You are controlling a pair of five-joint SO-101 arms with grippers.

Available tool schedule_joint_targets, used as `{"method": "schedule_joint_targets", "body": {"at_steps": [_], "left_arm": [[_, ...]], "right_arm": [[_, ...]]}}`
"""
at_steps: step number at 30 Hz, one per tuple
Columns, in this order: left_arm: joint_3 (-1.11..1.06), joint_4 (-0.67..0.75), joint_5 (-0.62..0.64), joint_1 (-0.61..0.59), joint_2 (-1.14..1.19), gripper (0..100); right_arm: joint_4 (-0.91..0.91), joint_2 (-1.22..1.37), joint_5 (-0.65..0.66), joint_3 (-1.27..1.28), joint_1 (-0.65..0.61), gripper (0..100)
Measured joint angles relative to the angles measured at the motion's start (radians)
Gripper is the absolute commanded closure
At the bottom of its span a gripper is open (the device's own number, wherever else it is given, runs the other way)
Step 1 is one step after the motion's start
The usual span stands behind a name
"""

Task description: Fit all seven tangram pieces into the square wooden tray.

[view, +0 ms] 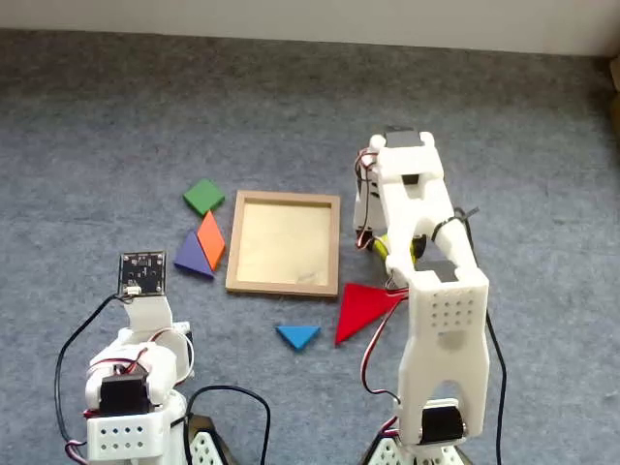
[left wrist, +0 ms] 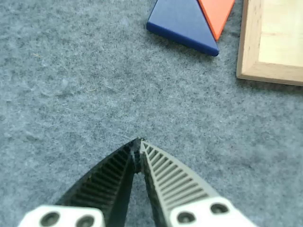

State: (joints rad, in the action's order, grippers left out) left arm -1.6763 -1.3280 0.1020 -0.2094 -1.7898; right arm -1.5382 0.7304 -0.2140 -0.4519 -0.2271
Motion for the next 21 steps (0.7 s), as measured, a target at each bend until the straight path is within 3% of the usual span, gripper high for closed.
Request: {"method": "schedule_joint_targets", "body": {"at_steps": [21], "left_arm": [[0.0, 0.0, 0.0, 0.0, 0.0, 99]], "right_arm": [[-0.075, -0.11, 0.078, -0.069, -0.012, 76.9]]}}
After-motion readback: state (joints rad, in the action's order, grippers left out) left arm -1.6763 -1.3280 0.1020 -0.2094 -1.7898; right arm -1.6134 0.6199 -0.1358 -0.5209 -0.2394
